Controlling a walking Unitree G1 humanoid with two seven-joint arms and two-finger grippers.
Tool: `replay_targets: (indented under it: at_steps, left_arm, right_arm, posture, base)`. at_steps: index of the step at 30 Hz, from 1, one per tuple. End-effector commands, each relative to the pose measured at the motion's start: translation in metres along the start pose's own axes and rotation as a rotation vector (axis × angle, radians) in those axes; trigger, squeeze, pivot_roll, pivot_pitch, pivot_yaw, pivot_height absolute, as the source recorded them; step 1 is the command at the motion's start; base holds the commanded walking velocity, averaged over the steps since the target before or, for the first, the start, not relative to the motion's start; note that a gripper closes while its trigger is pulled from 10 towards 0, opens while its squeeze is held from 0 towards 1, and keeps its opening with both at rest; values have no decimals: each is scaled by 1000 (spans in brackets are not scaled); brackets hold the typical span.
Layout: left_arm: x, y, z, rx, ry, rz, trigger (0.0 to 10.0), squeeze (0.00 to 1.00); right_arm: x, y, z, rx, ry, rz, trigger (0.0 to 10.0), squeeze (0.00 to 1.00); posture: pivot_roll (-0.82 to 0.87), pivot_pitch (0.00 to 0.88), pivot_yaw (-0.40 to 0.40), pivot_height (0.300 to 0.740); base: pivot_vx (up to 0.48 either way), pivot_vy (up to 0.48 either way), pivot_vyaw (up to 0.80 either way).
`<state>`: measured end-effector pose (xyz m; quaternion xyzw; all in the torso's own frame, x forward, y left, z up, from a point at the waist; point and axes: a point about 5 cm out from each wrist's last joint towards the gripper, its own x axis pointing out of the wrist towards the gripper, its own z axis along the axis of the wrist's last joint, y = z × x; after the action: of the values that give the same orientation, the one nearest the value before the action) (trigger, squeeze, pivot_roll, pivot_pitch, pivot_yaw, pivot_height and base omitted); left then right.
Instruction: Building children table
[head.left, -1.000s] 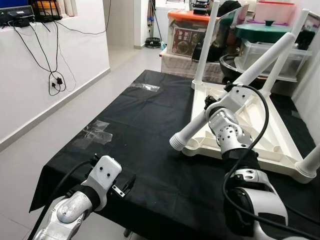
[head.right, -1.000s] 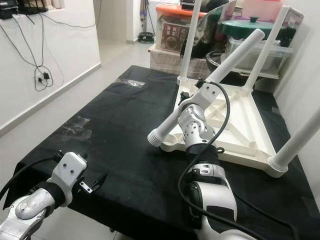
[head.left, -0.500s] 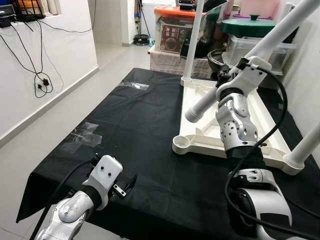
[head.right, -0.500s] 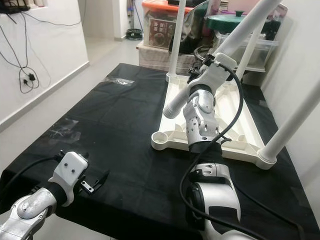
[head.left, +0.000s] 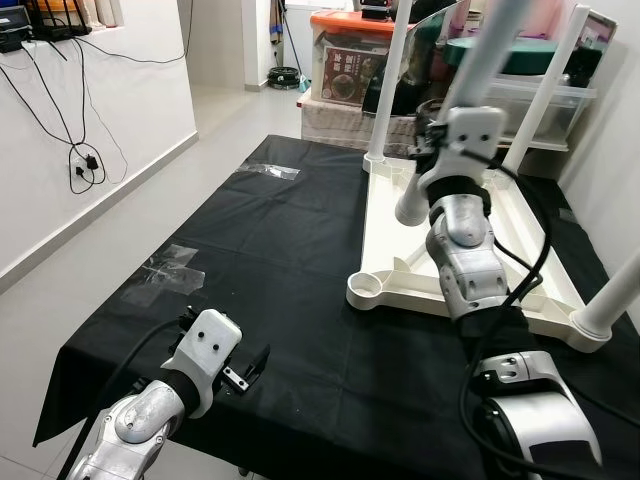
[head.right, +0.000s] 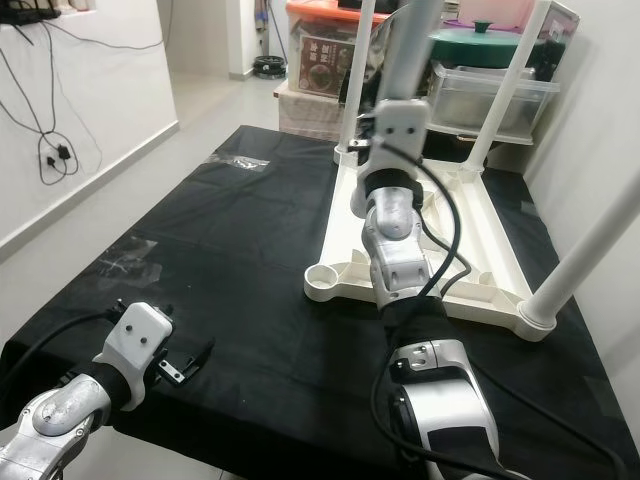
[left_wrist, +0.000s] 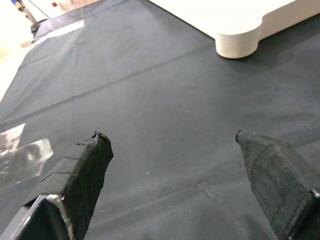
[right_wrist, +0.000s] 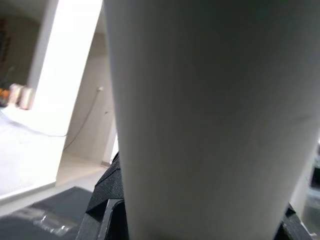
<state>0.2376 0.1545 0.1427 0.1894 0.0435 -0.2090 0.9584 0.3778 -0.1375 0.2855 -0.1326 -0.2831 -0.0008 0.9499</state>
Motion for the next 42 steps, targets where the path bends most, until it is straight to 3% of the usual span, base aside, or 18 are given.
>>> replay_targets:
  at_steps: [1, 2, 4, 14, 18, 19, 21, 24, 33, 35, 37, 38, 39, 40, 41, 42]
  left_arm:
    - [0, 4, -2, 11, 5, 23, 10000, 0]
    - [0, 4, -2, 11, 5, 23, 10000, 0]
    - [0, 6, -2, 12, 6, 29, 10000, 0]
    - [1, 8, -2, 15, 6, 35, 10000, 0]
    - [1, 10, -2, 19, 6, 38, 10000, 0]
    - [0, 12, -2, 21, 7, 43, 10000, 0]
    - [0, 12, -2, 21, 7, 43, 10000, 0]
    - [1, 15, -3, 27, 9, 51, 10000, 0]
    - [1, 17, -4, 30, 12, 57, 10000, 0]
    - [1, 19, -5, 29, 16, 61, 10000, 0]
    - [1, 19, -5, 29, 16, 61, 10000, 0]
    - [1, 19, -5, 26, 17, 62, 10000, 0]
    - [1, 19, -5, 26, 17, 62, 10000, 0]
    - [1, 19, -5, 19, 17, 63, 10000, 0]
    - [1, 19, -5, 19, 17, 63, 10000, 0]
    - [1, 20, -5, 12, 17, 67, 10000, 0]
  right_arm:
    - [-11, 9, -9, -161, -23, 146, 0, 0]
    - [-11, 9, -9, -161, -23, 146, 0, 0]
    - [-22, 13, -20, -242, -8, 260, 0, 0]
    - [-37, 20, -36, -277, 48, 391, 0, 0]
    - [-49, 25, -53, -313, 121, 456, 0, 0]
    - [-53, 25, -61, -295, 182, 472, 0, 0]
    - [-53, 25, -61, -295, 182, 472, 0, 0]
    - [-69, 28, -79, -201, 348, 556, 0, 0]
    - [-84, 31, -89, -153, 454, 633, 0, 0]
    - [-91, 38, -89, -23, 517, 663, 0, 0]
    - [-91, 38, -89, -23, 517, 663, 0, 0]
    - [-96, 44, -87, 77, 558, 679, 0, 0]
    - [-96, 44, -87, 77, 558, 679, 0, 0]
    - [-100, 50, -82, 209, 606, 695, 0, 0]
    - [-100, 50, -82, 209, 606, 695, 0, 0]
    - [-103, 57, -74, 370, 653, 713, 0, 0]
  posture:
    - [95, 0, -71, 740]
    - [95, 0, -71, 740]
    - [93, 0, -71, 740]
    - [89, 0, -68, 740]
    - [94, 0, -68, 740]
    - [94, 0, -68, 740]
    - [94, 0, -68, 740]
    - [87, 0, -66, 740]
    - [83, 0, -67, 740]
    - [79, 0, -68, 740]
    - [79, 0, -68, 740]
    - [77, 0, -68, 740]
    - [77, 0, -68, 740]
    - [73, 0, -67, 740]
    - [73, 0, -67, 740]
    - [69, 0, -67, 740]
  base:
    - [0, 0, 0]
    - [0, 0, 0]
    - [0, 0, 0]
    - [0, 0, 0]
    - [0, 0, 0]
    - [0, 0, 0]
    - [0, 0, 0]
    - [0, 0, 0]
    - [0, 0, 0]
    - [0, 0, 0]
    - [0, 0, 0]
    - [0, 0, 0]
    - [0, 0, 0]
    - [0, 0, 0]
    - [0, 0, 0]
    - [0, 0, 0]
